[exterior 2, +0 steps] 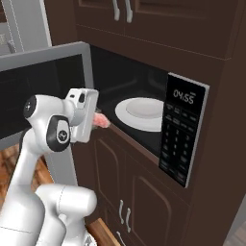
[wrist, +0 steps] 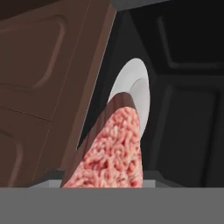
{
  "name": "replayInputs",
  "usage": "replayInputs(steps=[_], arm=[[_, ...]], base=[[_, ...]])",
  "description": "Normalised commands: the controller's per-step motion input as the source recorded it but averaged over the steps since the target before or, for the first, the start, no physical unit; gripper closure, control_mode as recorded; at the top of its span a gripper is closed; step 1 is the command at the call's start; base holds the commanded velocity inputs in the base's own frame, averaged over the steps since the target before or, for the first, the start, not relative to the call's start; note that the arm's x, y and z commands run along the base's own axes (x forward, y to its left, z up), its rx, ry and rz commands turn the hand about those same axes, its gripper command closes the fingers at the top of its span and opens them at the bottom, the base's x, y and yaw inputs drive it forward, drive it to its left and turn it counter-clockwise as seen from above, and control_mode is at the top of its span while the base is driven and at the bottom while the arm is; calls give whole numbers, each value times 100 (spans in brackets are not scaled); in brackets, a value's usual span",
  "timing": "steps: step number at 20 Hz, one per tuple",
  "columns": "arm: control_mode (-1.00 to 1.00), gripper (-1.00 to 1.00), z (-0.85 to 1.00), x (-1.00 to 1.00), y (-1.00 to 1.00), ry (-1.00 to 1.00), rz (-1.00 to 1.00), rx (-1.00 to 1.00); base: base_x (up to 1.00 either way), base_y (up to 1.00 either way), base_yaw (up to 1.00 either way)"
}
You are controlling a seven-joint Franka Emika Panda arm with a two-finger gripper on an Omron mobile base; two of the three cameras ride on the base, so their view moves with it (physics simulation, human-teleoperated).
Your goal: Pick the steak from the counter and place it in the microwave. Then turn on the microwave.
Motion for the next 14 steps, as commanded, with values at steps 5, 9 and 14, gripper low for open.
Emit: replayInputs(steps=[5,9,14], arm=[[-100,100,4,38,-19,0,-2,0],[-100,100,1,37,-7,0,0,0],[-100,100,0,41,-4,0,0,0]], base=[[0,0,0],[0,0,0],[0,0,0]])
